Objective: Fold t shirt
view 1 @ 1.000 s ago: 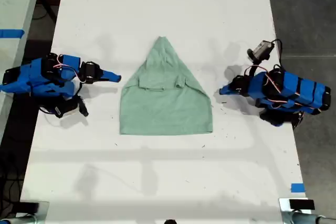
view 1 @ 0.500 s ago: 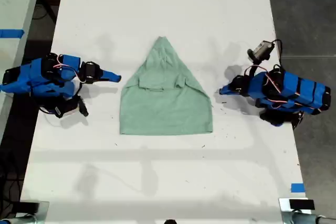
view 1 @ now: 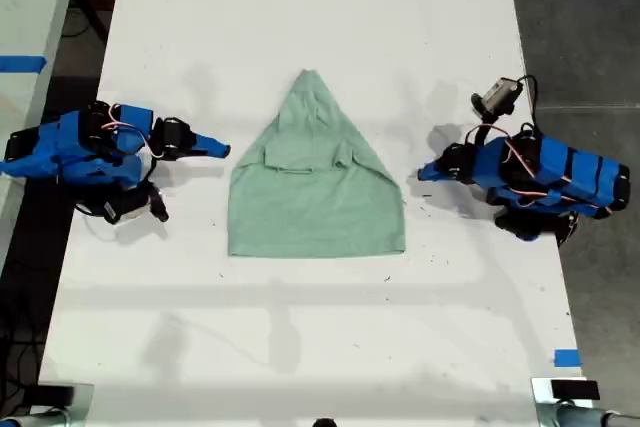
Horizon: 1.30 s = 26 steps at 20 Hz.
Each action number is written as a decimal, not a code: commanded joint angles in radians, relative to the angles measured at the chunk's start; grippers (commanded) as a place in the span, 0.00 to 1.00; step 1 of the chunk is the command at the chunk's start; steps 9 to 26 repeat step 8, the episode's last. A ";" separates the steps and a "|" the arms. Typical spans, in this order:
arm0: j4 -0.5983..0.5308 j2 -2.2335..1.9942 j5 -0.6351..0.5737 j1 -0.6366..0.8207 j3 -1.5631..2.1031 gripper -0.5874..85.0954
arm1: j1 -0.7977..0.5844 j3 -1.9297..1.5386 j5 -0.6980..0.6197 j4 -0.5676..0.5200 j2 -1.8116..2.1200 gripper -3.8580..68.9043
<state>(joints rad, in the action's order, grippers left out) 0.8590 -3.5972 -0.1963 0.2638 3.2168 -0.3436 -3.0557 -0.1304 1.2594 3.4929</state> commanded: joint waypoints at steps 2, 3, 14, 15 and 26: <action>0.005 -0.008 0.000 -0.006 0.005 0.01 | 0.002 -0.054 0.012 -0.002 0.015 0.07; 0.005 -0.008 0.000 -0.003 0.005 0.01 | 0.003 -0.054 0.012 -0.002 0.015 0.07; 0.003 -0.008 -0.005 -0.005 0.005 0.01 | 0.003 -0.054 0.012 -0.002 0.015 0.07; 0.003 -0.008 -0.005 -0.005 0.005 0.01 | 0.003 -0.054 0.012 -0.002 0.015 0.07; 0.003 -0.008 -0.005 -0.005 0.005 0.01 | 0.003 -0.054 0.012 -0.002 0.015 0.07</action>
